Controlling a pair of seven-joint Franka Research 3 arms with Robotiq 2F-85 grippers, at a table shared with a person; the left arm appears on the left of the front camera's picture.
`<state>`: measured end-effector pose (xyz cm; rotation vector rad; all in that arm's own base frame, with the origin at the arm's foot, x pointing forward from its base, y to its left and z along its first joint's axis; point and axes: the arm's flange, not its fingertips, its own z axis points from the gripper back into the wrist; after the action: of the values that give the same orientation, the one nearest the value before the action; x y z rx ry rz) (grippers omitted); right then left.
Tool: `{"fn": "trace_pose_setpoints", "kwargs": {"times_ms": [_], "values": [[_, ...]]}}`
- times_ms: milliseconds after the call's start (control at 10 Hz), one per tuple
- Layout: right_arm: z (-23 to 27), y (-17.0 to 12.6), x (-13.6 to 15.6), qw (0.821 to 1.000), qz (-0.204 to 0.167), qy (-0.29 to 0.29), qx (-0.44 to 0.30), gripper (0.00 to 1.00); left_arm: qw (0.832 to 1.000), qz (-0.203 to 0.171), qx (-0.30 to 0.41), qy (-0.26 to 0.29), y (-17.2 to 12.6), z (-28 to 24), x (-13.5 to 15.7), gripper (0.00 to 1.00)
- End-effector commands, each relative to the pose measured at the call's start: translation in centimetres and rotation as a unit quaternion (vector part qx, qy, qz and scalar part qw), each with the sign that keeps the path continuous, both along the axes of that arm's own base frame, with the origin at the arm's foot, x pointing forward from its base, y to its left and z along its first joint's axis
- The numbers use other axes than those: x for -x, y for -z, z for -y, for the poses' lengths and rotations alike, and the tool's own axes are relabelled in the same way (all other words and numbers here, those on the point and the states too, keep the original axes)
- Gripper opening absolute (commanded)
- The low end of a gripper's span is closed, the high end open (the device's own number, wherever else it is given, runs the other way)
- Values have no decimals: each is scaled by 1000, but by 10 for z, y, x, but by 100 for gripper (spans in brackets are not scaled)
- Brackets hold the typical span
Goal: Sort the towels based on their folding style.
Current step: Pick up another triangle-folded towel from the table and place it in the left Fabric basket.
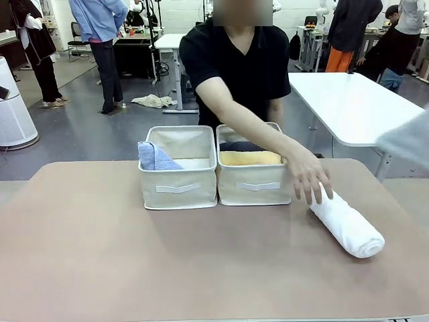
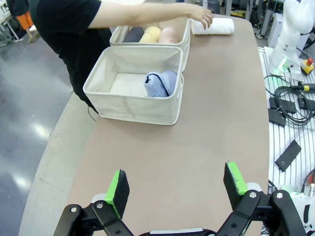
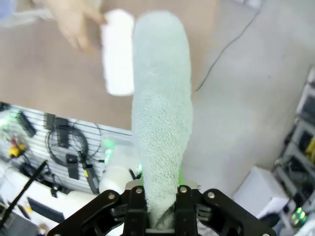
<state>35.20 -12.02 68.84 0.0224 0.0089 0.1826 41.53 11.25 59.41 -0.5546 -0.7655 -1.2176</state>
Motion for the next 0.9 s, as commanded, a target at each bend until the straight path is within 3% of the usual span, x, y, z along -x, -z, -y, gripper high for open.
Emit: {"fn": "trace_pose_setpoints", "kwargs": {"times_ms": [0, 200, 800], "values": [[61, -10, 66, 995, 40, 87, 3, 0, 1000, -5, -2, -1, -1, 0, 2, 100], [97, -13, 101, 988, 53, 142, -4, 0, 1000, -5, -2, -1, -1, 0, 2, 100], [119, -16, 110, 985, 66, 160, -10, 0, 1000, -5, -2, -1, -1, 0, 2, 100]]}}
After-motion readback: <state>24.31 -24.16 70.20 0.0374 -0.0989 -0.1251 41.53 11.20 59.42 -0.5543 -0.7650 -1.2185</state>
